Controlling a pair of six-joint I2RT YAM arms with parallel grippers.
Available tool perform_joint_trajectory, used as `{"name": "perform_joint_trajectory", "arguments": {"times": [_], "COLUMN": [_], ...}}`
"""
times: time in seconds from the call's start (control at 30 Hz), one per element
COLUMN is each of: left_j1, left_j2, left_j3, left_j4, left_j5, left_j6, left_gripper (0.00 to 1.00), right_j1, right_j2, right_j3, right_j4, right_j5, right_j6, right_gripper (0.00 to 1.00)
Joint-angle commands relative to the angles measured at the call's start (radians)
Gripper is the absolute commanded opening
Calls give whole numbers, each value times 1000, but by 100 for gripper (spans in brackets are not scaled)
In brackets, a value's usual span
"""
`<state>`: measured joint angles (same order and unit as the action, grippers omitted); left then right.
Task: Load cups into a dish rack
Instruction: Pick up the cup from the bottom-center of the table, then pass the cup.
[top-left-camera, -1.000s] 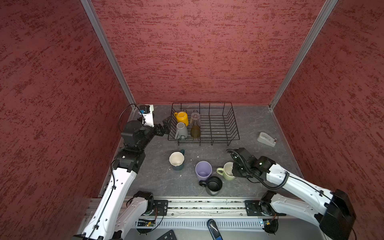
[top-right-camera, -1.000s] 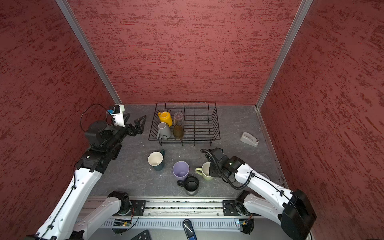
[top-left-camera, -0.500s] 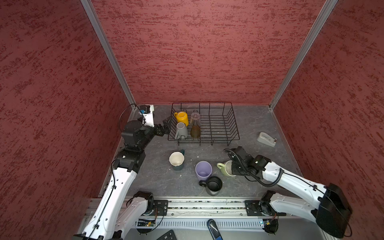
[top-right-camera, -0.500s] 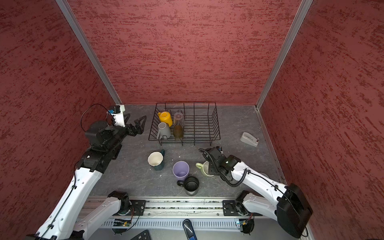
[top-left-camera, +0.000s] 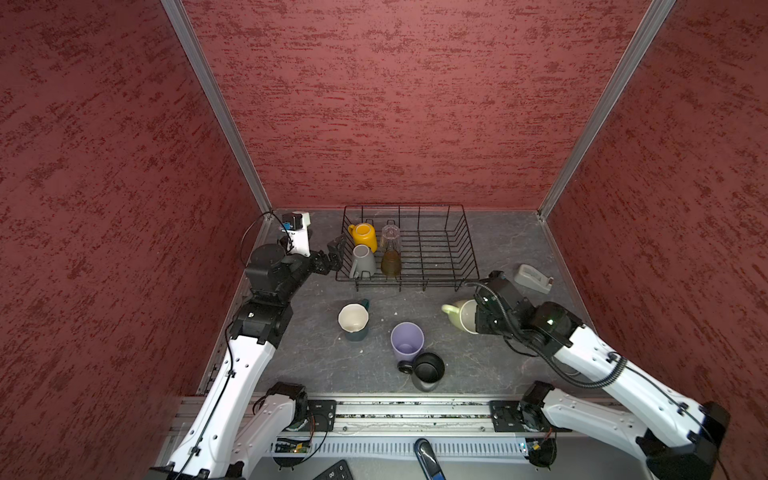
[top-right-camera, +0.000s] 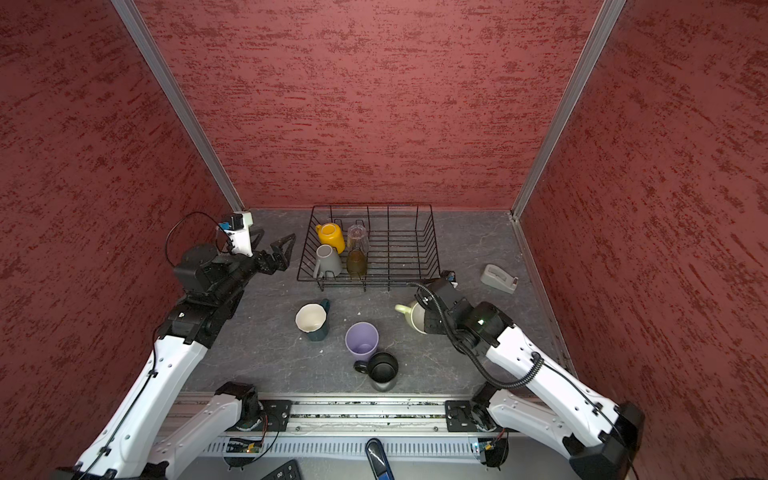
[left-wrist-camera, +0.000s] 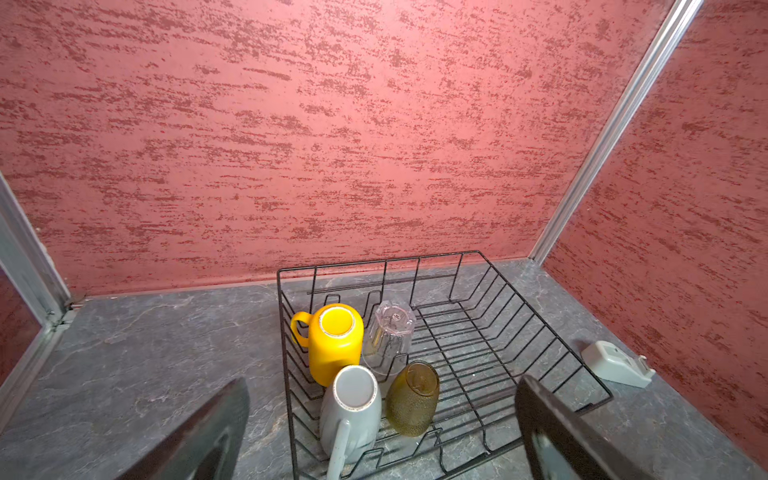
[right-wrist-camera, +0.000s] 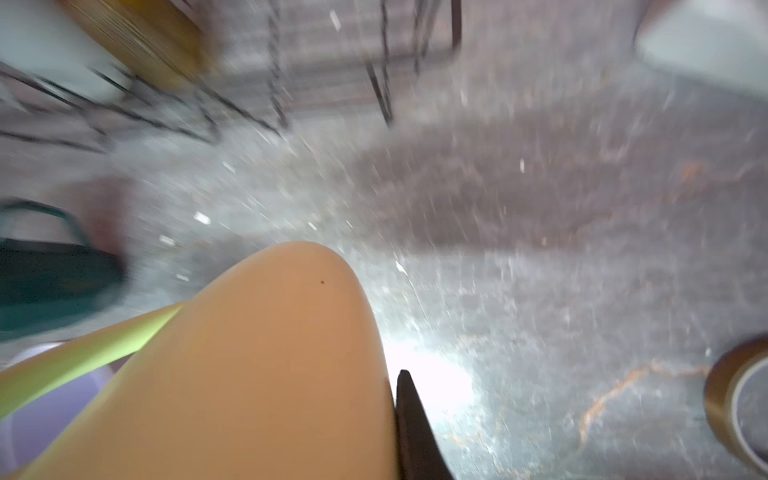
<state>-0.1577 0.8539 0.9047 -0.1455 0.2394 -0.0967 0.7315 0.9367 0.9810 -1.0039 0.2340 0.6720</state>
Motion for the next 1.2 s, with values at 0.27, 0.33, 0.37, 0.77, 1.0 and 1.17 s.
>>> {"name": "perform_joint_trajectory", "arguments": {"times": [0.27, 0.33, 0.37, 0.77, 1.0, 1.17], "left_j1": [-83, -145, -185, -341, -341, -339], "left_j2": [-64, -74, -75, -7, 22, 76], "left_j3": [-199, -259, -288, -350, -364, -352], "left_j4": [449, 533, 570, 650, 710, 746], "left_j5": [428, 423, 427, 526, 540, 589], "left_j6": [-70, -42, -14, 69, 54, 35], "left_gripper": [100, 100, 100, 100, 100, 100], "right_j1": [-134, -165, -179, -237, -236, -233], "right_j2": [27, 55, 68, 82, 47, 78], "right_j3": [47, 44, 39, -45, -93, -100], "right_j4": [501, 582, 627, 962, 1106, 1170], "right_j5": [-358, -456, -507, -844, -957, -1054], "right_j6": [-87, -88, -86, -3, 38, 71], "right_gripper": [0, 0, 0, 0, 0, 0]}}
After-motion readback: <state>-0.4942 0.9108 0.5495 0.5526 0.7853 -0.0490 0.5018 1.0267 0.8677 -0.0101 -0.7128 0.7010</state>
